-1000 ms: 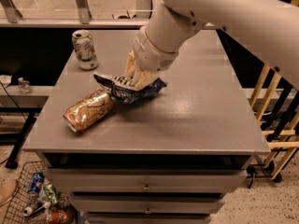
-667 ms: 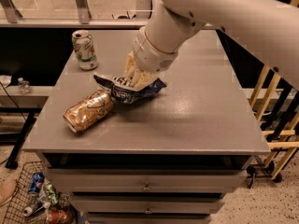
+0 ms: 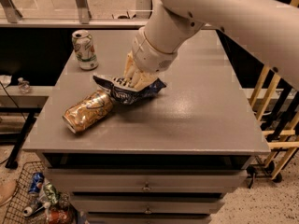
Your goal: Move blue chip bag near orange can
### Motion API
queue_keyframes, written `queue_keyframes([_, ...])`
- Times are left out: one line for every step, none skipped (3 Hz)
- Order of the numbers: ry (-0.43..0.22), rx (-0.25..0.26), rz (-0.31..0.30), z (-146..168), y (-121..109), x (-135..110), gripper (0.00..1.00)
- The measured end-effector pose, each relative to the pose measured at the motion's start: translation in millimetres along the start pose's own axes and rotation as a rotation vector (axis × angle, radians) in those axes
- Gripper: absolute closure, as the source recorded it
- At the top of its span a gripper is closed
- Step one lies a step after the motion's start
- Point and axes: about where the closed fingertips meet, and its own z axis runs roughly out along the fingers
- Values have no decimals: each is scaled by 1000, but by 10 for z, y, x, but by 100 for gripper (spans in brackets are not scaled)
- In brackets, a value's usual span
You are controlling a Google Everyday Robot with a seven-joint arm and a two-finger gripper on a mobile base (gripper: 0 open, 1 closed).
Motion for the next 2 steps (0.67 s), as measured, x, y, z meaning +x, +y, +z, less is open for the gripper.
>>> queue_keyframes([0,-1,-2,6,1,-13,12])
queue_keyframes([-1,-3,-5,12,3,-25,0])
